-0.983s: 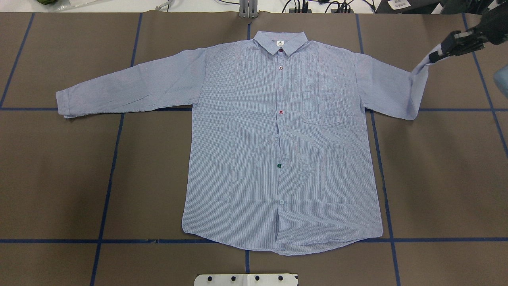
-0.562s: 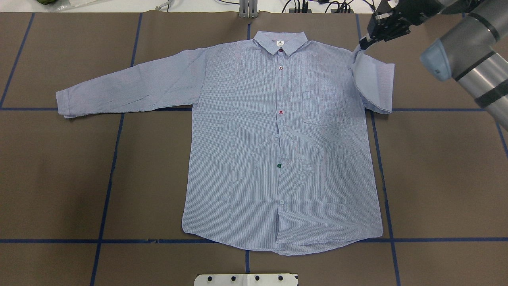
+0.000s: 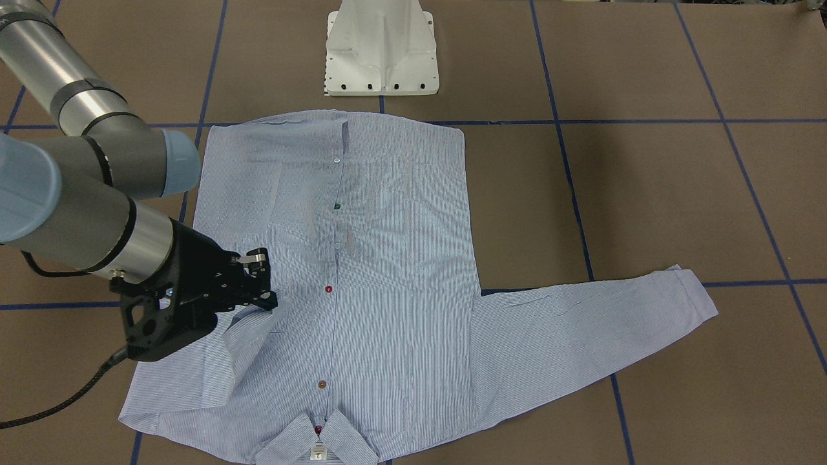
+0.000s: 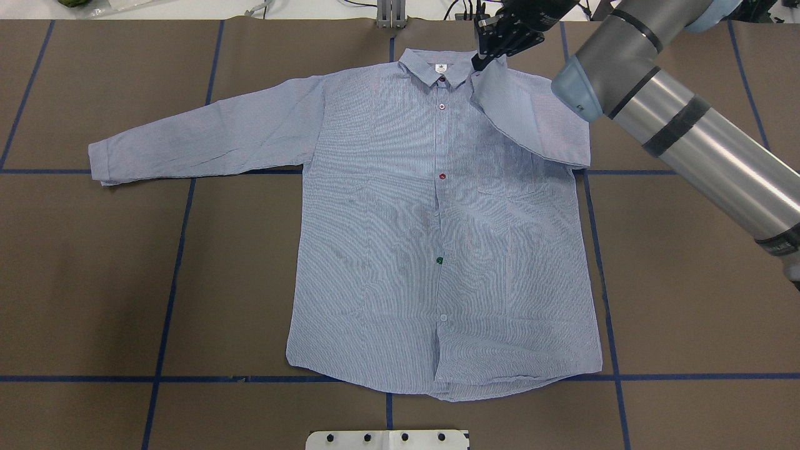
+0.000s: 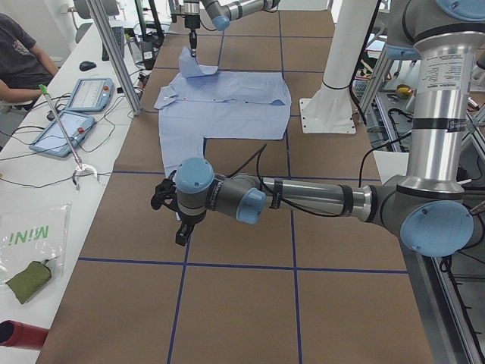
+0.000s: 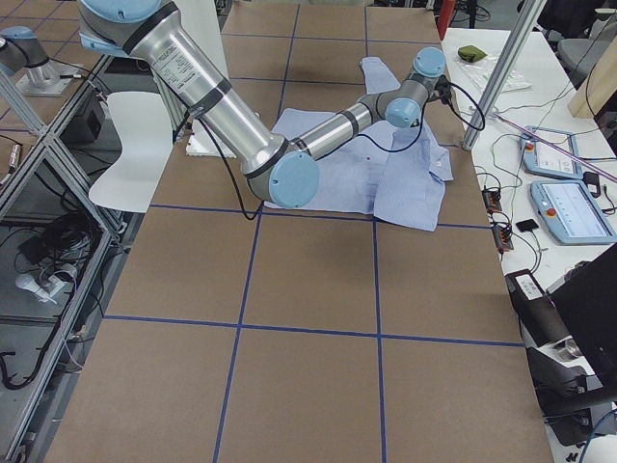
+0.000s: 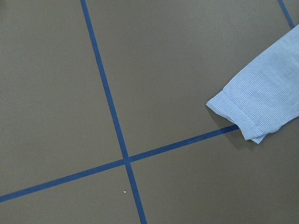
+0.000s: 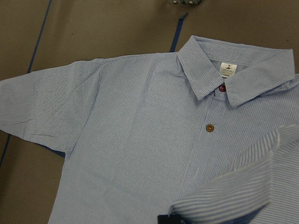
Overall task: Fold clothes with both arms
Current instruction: 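Lift the cuff with the right gripper and carry it across toward the collar, then lay the sleeve across the chest below the collar and open the right gripper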
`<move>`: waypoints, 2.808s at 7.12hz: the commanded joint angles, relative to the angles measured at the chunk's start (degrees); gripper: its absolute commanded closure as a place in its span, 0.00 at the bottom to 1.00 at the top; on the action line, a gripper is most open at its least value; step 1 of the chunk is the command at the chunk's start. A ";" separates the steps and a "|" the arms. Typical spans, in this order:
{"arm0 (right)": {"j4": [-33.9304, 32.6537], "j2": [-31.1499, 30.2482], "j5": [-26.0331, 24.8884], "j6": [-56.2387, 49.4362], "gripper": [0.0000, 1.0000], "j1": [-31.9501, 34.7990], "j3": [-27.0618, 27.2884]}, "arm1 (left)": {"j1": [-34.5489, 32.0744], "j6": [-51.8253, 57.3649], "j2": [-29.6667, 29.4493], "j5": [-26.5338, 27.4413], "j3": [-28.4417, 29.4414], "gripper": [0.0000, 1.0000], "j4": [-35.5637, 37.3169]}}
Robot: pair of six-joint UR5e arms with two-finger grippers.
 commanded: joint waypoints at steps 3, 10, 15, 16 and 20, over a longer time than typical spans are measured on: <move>0.14 4.84 -5.09 -0.04 1.00 -4.37 -3.49 | 0.05 -0.03 -0.01 0.00 0.02 0.01 -0.02; 0.58 9.94 -15.81 -0.04 1.00 -12.45 -11.14 | 0.05 -0.29 -0.19 0.00 0.02 0.01 -0.02; 2.51 14.34 -29.71 3.19 0.00 -20.20 -15.46 | 0.05 -0.38 -0.80 -0.09 0.29 0.01 -0.02; 2.43 14.35 -29.71 6.35 0.00 -20.02 -14.85 | 0.22 -0.47 -1.15 0.00 0.29 0.01 -0.02; -13.77 13.38 -25.61 10.60 0.00 -16.52 -4.85 | 8.09 -30.24 -2.91 0.79 12.82 0.01 -27.78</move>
